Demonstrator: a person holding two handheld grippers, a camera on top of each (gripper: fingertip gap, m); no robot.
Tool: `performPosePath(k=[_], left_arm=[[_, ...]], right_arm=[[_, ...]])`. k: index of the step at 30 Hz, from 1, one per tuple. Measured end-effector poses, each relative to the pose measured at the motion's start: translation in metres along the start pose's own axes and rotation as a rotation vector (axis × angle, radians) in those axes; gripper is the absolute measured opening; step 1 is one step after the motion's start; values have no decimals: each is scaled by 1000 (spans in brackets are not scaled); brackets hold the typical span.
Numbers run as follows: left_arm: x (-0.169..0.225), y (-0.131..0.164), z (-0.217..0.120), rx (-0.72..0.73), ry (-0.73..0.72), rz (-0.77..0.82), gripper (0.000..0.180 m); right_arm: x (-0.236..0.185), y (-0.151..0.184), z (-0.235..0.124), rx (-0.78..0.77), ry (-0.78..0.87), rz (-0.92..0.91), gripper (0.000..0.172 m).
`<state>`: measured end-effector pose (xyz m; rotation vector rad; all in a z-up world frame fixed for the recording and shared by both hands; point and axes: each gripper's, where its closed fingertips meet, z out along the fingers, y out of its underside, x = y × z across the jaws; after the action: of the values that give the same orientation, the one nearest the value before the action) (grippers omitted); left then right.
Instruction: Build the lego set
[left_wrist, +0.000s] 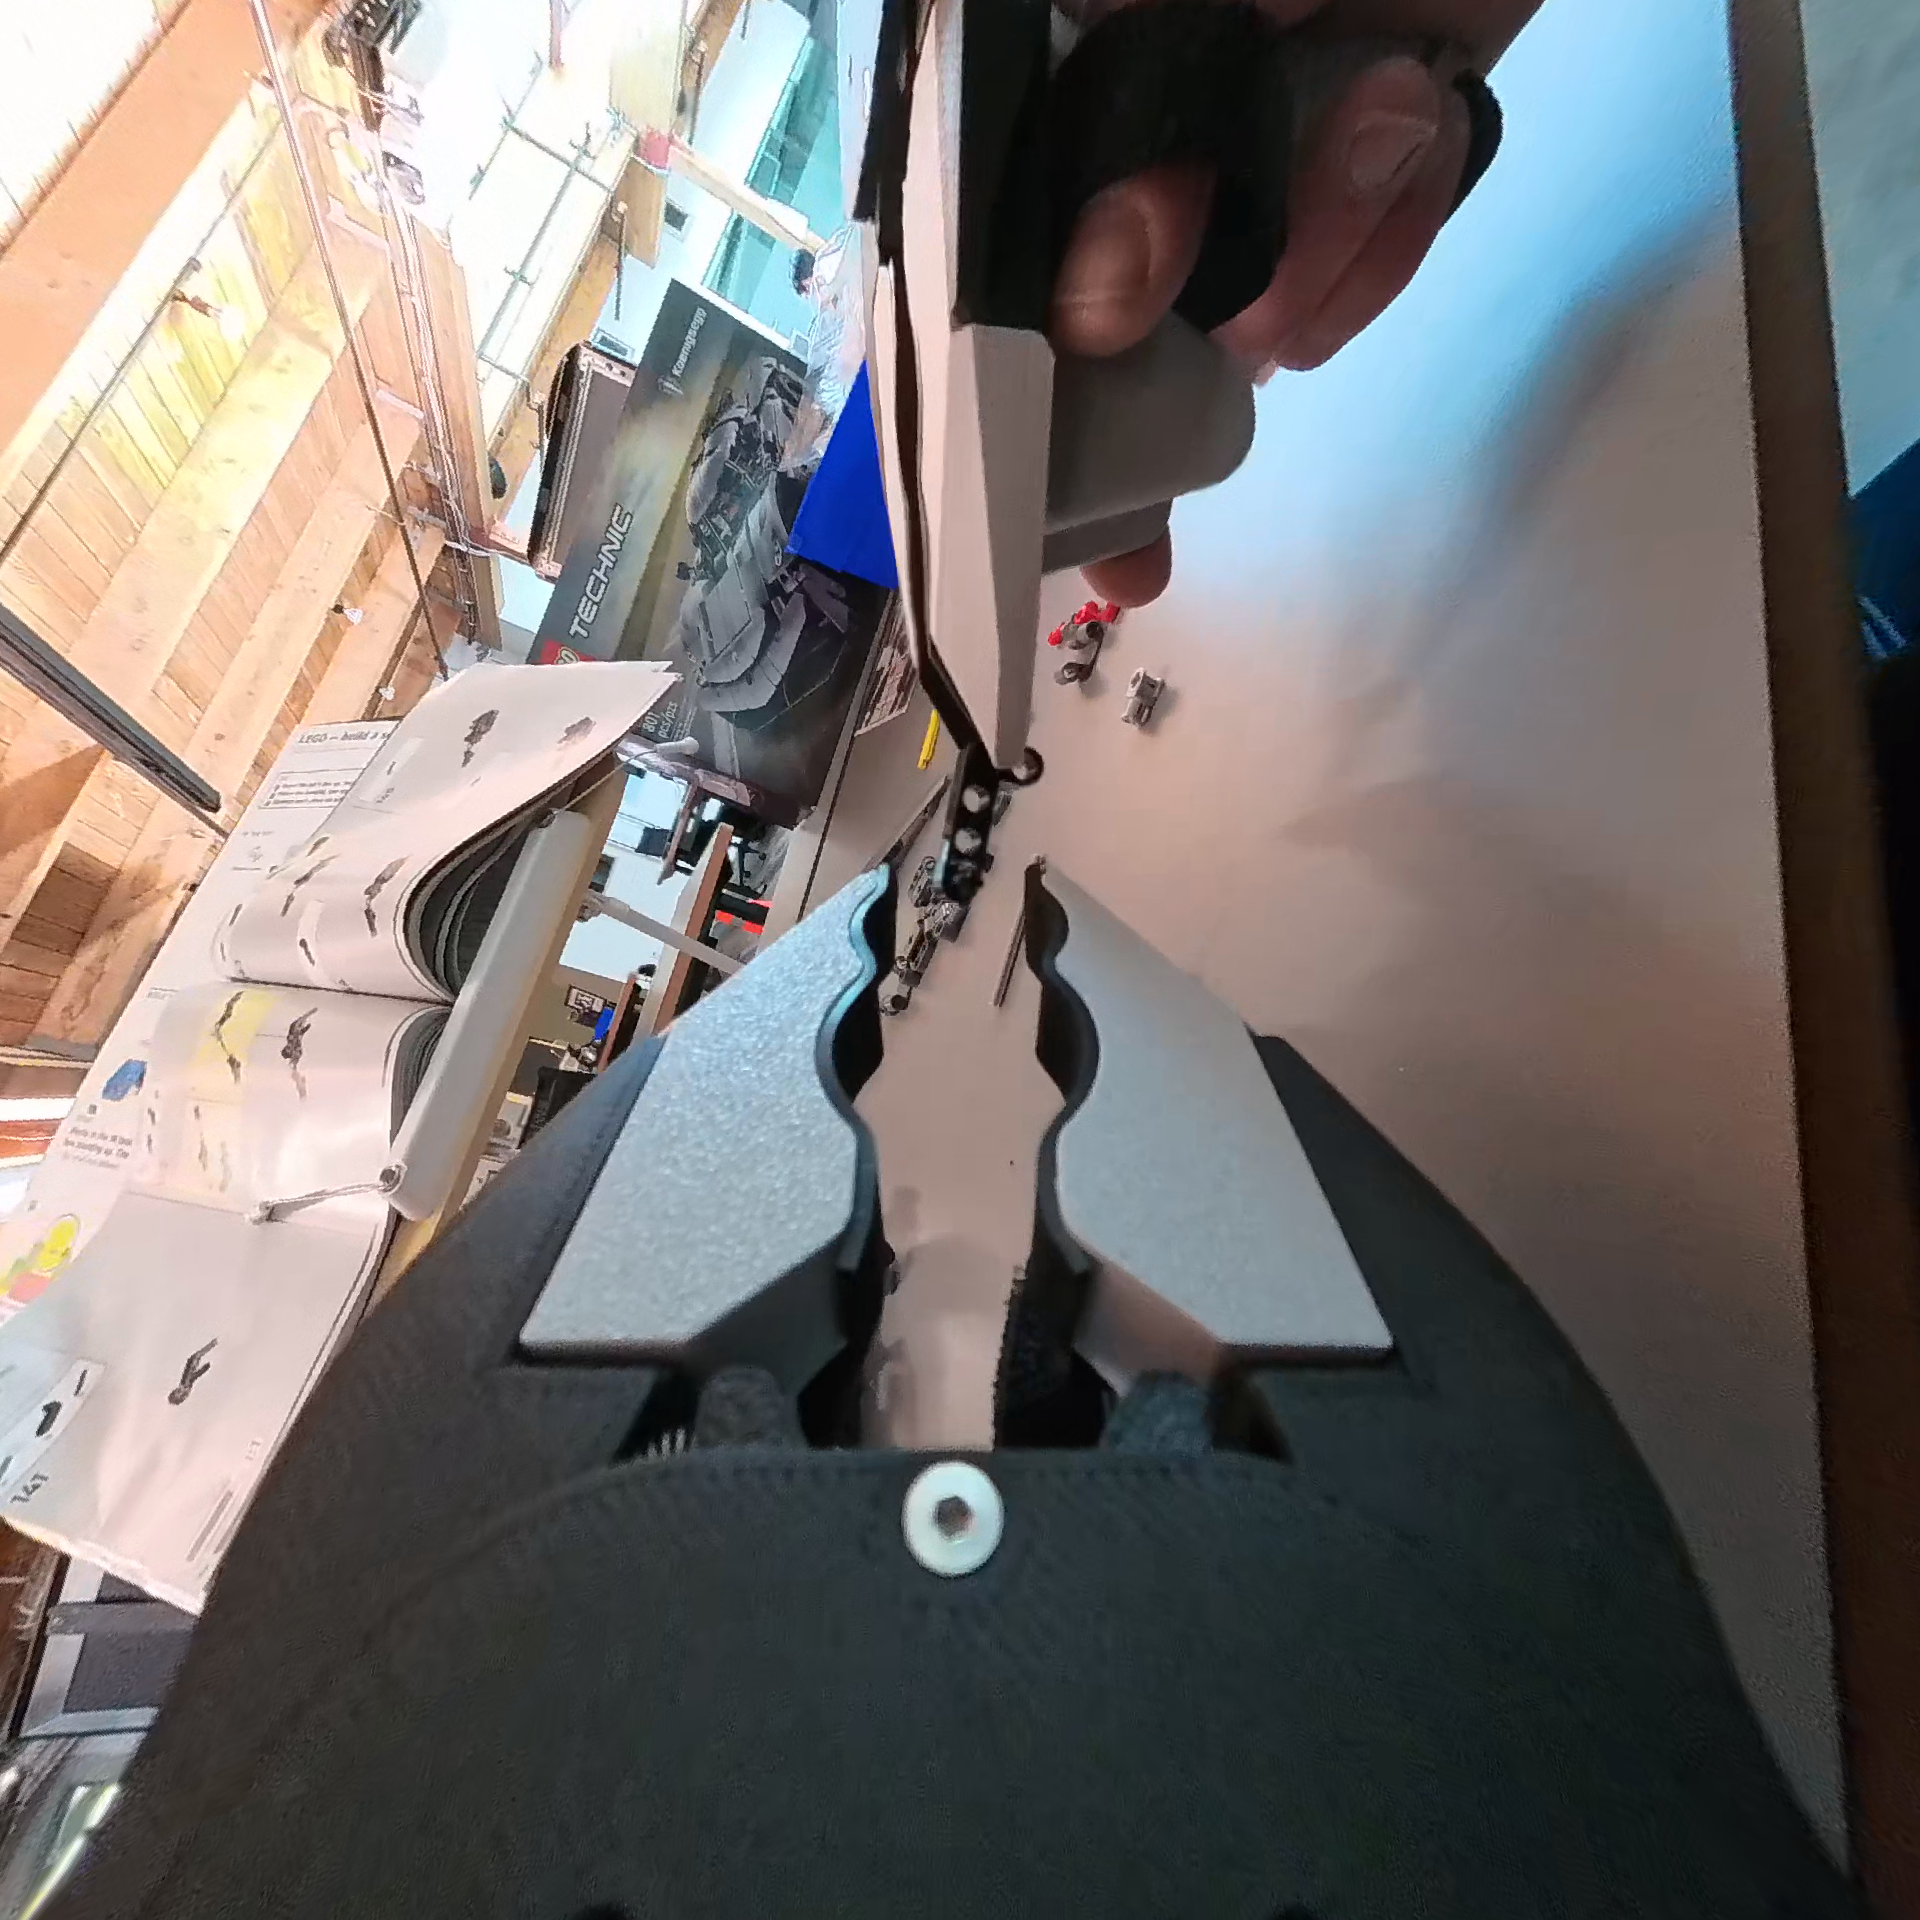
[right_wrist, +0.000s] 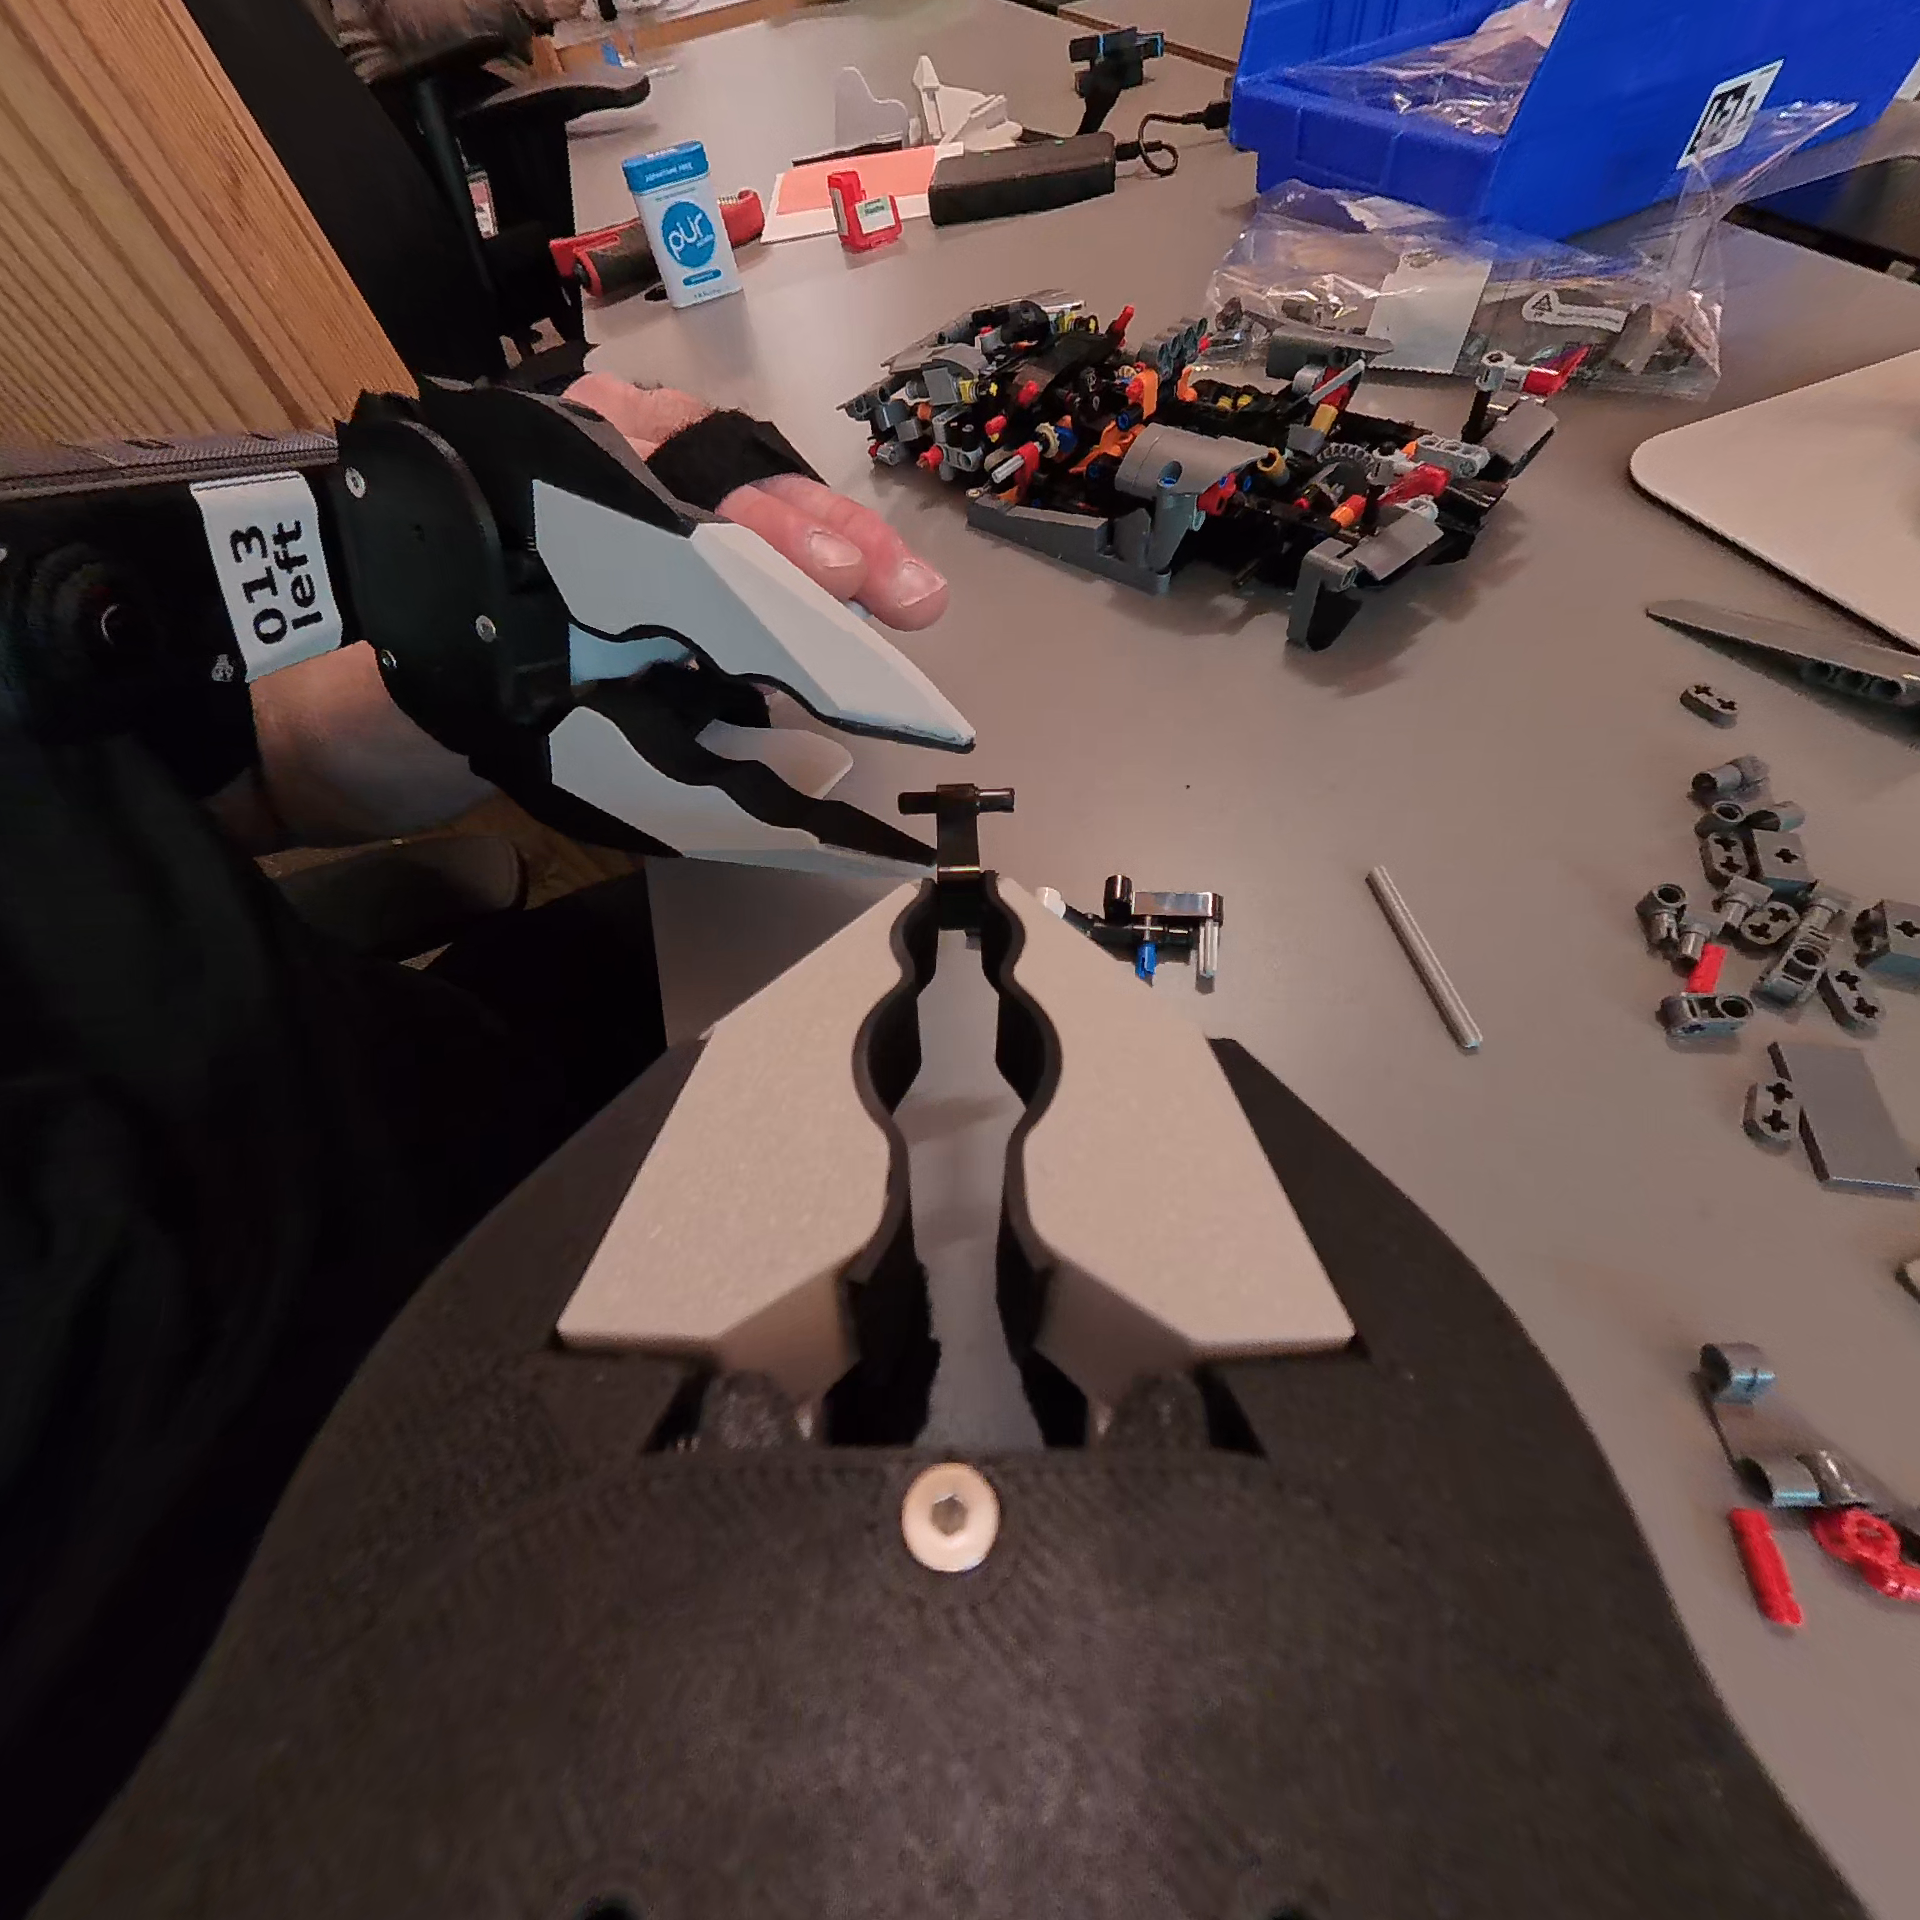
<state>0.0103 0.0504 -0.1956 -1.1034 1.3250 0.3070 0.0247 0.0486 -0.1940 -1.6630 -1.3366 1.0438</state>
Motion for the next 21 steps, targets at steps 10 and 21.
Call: performPosePath(k=[10,21], left_arm=[[-1,-1,1,-2,-23,16,12],[-3,-2,3,-6,-37,38,5]], right_arm=[[-3,-2,-2,22,-21,7,4],[-3,-2,-5,41,-40,19,4]])
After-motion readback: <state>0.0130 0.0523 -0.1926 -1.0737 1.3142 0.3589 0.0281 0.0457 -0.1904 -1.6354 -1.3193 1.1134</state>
